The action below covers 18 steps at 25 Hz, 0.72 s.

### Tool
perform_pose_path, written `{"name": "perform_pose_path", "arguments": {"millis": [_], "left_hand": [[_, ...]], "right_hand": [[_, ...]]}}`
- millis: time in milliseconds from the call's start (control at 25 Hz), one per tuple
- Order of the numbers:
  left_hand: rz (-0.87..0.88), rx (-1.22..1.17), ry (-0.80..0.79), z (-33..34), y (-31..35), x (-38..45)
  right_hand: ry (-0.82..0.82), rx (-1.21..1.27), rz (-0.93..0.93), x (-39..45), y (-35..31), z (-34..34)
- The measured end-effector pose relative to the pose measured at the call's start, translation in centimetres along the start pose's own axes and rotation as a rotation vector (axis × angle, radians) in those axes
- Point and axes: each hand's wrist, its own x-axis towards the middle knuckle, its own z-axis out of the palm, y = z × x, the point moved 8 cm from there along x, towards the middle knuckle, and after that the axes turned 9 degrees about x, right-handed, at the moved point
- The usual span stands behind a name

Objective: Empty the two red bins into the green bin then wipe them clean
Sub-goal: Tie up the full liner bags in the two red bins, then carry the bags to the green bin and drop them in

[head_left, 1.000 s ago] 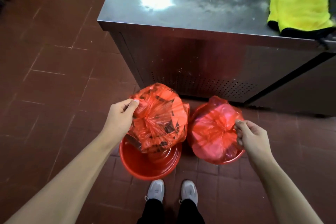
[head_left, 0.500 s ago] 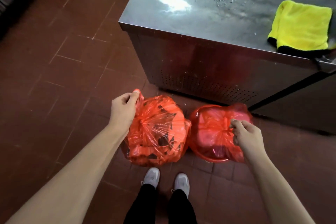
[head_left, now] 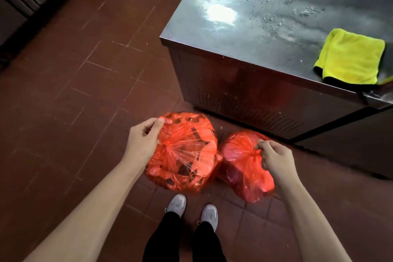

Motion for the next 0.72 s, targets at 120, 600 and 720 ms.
{"name": "perform_pose_path", "arguments": {"millis": [120, 600, 720], "left_hand": [[0.024, -0.026, 0.058, -2.3, 2.0, -1.0], [0.063, -0.142, 0.297, -16.3, 5.9, -5.9], [0.014, -0.209, 0.422, -21.5, 5.0, -7.9]], "right_hand": [[-0.054, -0.029, -0.002, -1.2, -2.5, 1.8], [-0.273, -0.081, -0.155, -7.5, -15.8, 11.1], [-0.355, -0.118, -0.219, -9.8, -19.0, 15.3]]}}
